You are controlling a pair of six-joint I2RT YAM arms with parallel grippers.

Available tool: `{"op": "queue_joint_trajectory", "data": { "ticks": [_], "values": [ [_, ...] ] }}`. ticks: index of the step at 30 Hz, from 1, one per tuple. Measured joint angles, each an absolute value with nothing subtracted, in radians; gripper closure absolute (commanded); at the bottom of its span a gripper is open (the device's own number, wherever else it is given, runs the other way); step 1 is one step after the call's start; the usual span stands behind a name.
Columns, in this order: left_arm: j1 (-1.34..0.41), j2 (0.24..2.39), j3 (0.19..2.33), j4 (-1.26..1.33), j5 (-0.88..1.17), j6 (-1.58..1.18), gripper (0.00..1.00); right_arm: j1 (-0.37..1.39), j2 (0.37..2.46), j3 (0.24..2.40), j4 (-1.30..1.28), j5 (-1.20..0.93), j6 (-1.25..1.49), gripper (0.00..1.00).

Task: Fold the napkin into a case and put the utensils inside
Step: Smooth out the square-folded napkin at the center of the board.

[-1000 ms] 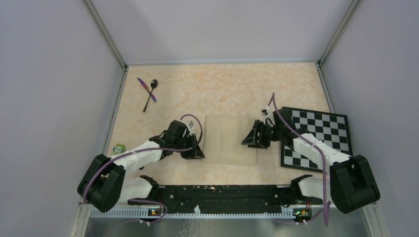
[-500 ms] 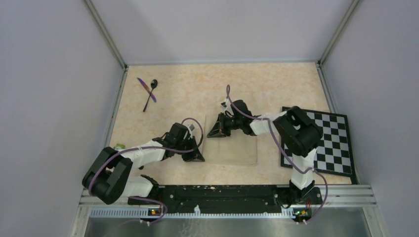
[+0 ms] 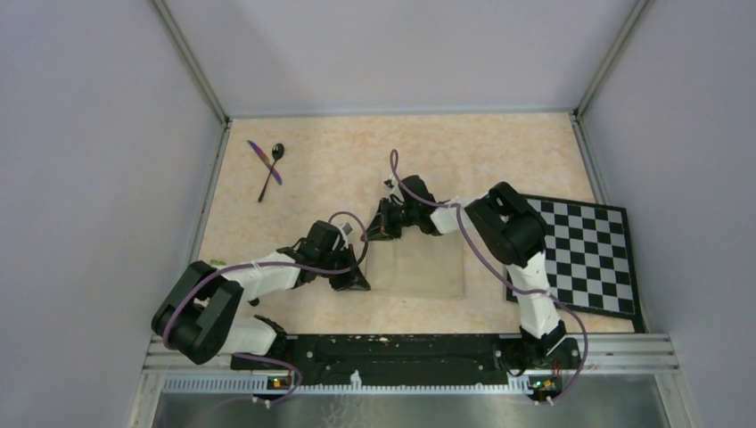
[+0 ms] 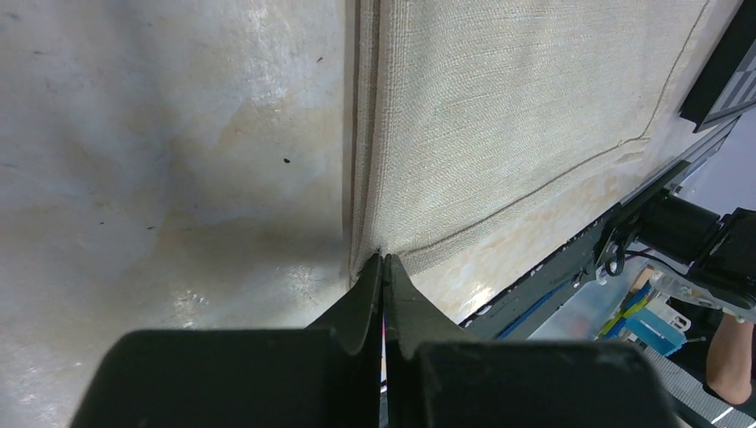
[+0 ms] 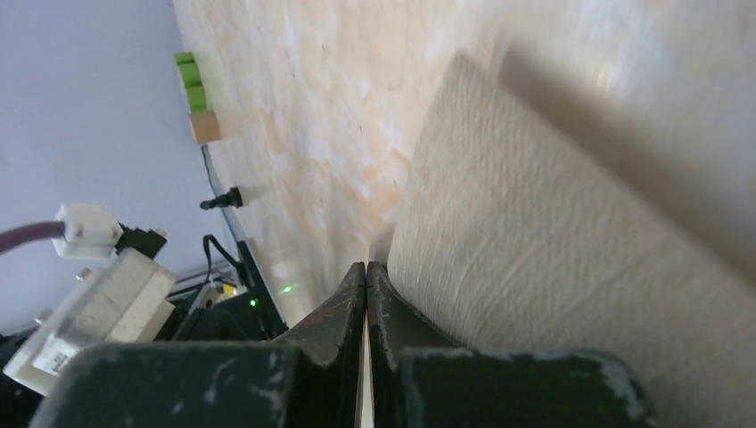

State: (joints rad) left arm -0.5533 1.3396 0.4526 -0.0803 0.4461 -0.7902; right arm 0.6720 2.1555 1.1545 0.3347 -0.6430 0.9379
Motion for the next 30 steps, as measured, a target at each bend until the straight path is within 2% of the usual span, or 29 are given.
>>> {"op": "queue_joint_trajectory", "data": {
  "ticks": [11, 16, 20, 23, 25, 27, 30],
  "values": [
    [-0.553, 1.34, 0.453, -0.081, 0.442, -0.79, 1.0, 0.579, 2.317, 1.372, 0.35, -0.746, 0.916, 0.98],
    [-0.553, 1.34, 0.453, -0.082, 0.437, -0.789, 0.99, 0.543, 2.379, 1.514, 0.258, -0.768, 0.88, 0.91],
    [-0.553, 1.325, 0.468, -0.126, 0.428, -0.779, 0.86, 0.519, 2.384, 1.64, 0.07, -0.72, 0.768, 0.77],
    [-0.553, 1.283, 0.499, -0.189, 0.425, -0.765, 0.69, 0.5, 2.333, 1.662, -0.062, -0.669, 0.683, 0.72],
    [-0.553, 1.262, 0.539, -0.213, 0.425, -0.755, 0.63, 0.487, 2.259, 1.629, -0.119, -0.651, 0.644, 0.7],
    [-0.553, 1.259, 0.599, -0.219, 0.422, -0.754, 0.64, 0.474, 2.162, 1.563, -0.144, -0.641, 0.619, 0.71],
    [-0.551, 1.288, 0.71, -0.217, 0.42, -0.751, 0.7, 0.445, 1.981, 1.398, -0.128, -0.645, 0.601, 0.76]
  ]
}}
